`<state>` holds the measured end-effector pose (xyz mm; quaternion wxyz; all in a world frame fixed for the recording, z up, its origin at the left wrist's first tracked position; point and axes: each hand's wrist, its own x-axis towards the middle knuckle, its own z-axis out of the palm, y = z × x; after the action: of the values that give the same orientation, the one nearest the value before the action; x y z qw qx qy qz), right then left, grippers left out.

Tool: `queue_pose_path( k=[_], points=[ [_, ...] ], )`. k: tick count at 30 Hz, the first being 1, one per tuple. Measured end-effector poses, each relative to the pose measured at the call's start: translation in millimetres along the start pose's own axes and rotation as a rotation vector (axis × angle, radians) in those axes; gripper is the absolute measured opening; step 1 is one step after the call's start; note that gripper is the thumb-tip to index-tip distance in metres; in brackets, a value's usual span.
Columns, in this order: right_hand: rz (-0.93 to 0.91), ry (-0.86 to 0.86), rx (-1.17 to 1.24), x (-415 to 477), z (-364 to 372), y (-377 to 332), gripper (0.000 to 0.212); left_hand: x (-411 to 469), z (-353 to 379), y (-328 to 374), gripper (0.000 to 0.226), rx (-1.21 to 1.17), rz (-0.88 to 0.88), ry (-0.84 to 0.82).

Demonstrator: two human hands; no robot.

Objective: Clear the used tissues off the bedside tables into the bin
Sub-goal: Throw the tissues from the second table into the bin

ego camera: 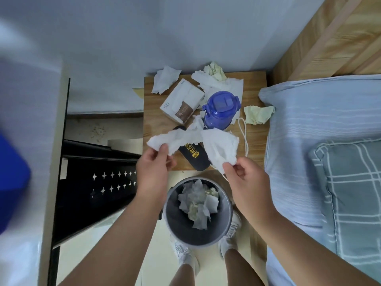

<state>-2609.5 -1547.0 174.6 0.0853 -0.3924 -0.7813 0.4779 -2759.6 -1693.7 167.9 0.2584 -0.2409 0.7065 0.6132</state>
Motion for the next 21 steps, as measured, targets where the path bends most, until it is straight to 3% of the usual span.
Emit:
queue_pose_path(
  k=[5, 17, 21],
  points=[
    [0.092, -0.060, 0.015, -60, -13, 16, 0.031, -38, -36, -34, 0.018, -0.093, -0.114, 0.003],
    [0.329, -0.335, -0.345, -107, 46, 118, 0.041, -51, -92, -179, 0.016, 0.310, -0.346, 0.039],
    [0.387, -0.521, -0.464, -95, 68, 142, 0.026, -29, -88, -205, 0.015, 0.345, -0.409, 0.034]
  ],
)
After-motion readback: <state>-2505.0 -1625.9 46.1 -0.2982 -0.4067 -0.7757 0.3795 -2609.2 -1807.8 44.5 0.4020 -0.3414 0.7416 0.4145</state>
